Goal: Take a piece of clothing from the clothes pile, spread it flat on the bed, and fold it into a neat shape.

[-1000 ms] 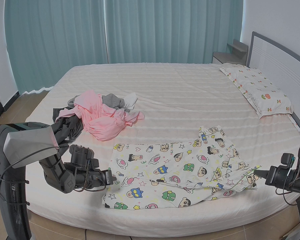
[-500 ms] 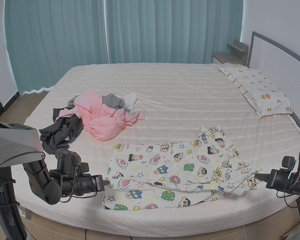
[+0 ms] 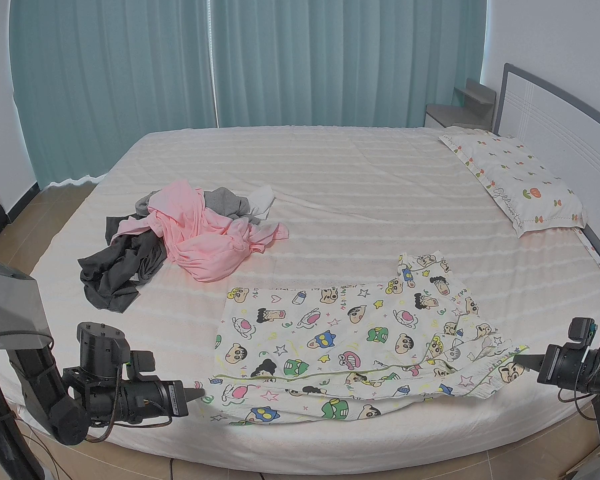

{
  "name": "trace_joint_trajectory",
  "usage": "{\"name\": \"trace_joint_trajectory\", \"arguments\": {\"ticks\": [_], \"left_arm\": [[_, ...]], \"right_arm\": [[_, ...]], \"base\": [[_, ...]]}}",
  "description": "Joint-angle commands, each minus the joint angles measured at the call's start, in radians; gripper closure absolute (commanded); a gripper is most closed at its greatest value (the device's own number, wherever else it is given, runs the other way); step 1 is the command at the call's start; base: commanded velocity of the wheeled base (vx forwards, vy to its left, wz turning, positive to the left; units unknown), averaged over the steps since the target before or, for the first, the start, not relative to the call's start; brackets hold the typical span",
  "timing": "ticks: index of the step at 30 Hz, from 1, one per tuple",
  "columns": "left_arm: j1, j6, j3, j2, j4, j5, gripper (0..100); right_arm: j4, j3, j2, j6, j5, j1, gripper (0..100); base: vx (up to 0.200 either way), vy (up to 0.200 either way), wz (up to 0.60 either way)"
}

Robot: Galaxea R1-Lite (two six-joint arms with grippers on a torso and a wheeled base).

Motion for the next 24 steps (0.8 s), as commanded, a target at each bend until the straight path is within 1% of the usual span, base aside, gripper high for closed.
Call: {"name": "trace_joint_trajectory", "arguments": {"ticks": [1, 5, 7, 12, 16, 17, 20, 24], "left_arm": [[-0.024, 0.001, 0.042, -0.029, -0.001, 0.002, 100], [-0.029, 0.001, 0.049, -0.023, 0.001, 0.000, 100], [-0.030, 0.001, 0.046, -0.016, -0.001, 0.002, 100], [-0.026, -0.002, -0.012, 0.073, -0.002, 0.016, 100], [-0.023, -0.004, -0.027, 0.089, -0.007, 0.016, 100], [-0.023, -0.036, -0.073, 0.116, -0.012, 0.026, 100], [-0.026, -0.074, -0.112, 0.124, -0.012, 0.049, 100], [-0.026, -0.093, -0.144, 0.127, -0.012, 0.062, 100]], "right_arm": [[0.015, -0.004, -0.041, -0.001, 0.000, -0.004, 100], [0.020, -0.010, -0.038, -0.001, -0.001, -0.004, 100], [0.044, -0.035, -0.029, 0.001, -0.001, -0.004, 100], [0.133, -0.140, 0.019, 0.001, -0.001, -0.001, 100], [0.150, -0.159, 0.030, 0.001, -0.006, 0.001, 100], [0.176, -0.205, 0.069, 0.001, -0.007, 0.007, 100], [0.176, -0.237, 0.114, 0.001, -0.012, 0.007, 100], [0.176, -0.283, 0.172, 0.001, -0.030, 0.007, 100]], "base": [[0.000, 0.000, 0.00], [0.000, 0.000, 0.00], [0.000, 0.000, 0.00], [0.000, 0.000, 0.00], [0.000, 0.000, 0.00], [0.000, 0.000, 0.00], [0.000, 0.000, 0.00], [0.000, 0.000, 0.00]]}}
